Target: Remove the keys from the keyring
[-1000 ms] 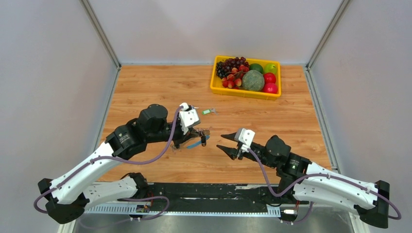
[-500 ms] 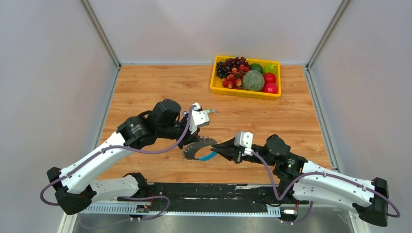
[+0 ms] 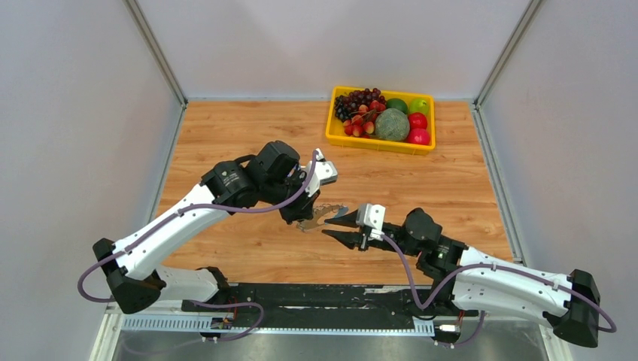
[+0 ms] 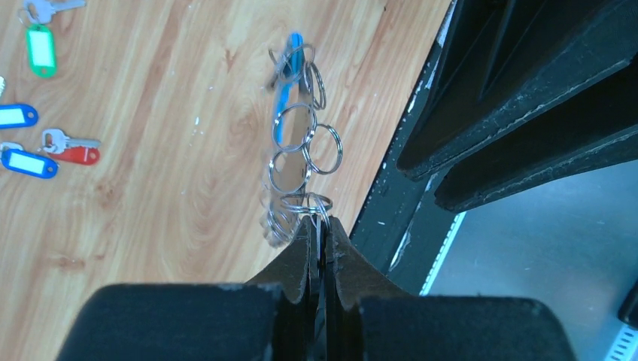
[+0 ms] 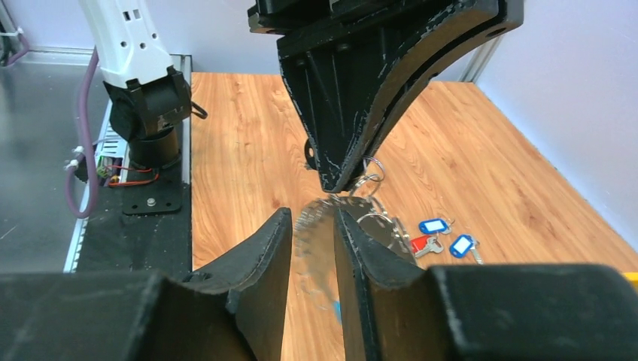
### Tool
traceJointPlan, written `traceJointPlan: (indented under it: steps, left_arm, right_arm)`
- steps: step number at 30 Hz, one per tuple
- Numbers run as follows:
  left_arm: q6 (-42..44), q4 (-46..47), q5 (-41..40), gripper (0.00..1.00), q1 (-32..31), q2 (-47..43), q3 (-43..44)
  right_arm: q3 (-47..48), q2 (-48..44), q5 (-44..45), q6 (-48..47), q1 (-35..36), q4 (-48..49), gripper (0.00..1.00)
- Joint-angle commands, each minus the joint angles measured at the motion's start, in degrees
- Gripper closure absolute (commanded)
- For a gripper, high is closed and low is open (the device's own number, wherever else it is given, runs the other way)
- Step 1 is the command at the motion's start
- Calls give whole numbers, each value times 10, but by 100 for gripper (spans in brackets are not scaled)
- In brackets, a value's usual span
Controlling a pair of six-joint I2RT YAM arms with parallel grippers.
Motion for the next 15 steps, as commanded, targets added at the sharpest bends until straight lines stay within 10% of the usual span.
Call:
traceJointPlan:
  steps: [1, 15]
  left_arm:
    - [-36, -53, 7, 100, 2, 19, 60]
    - [-75, -127, 50, 100, 2, 104, 141]
  right_arm:
    - [-13, -11, 32, -23, 0, 43, 69]
    - [-41, 9, 41, -26, 0, 95, 67]
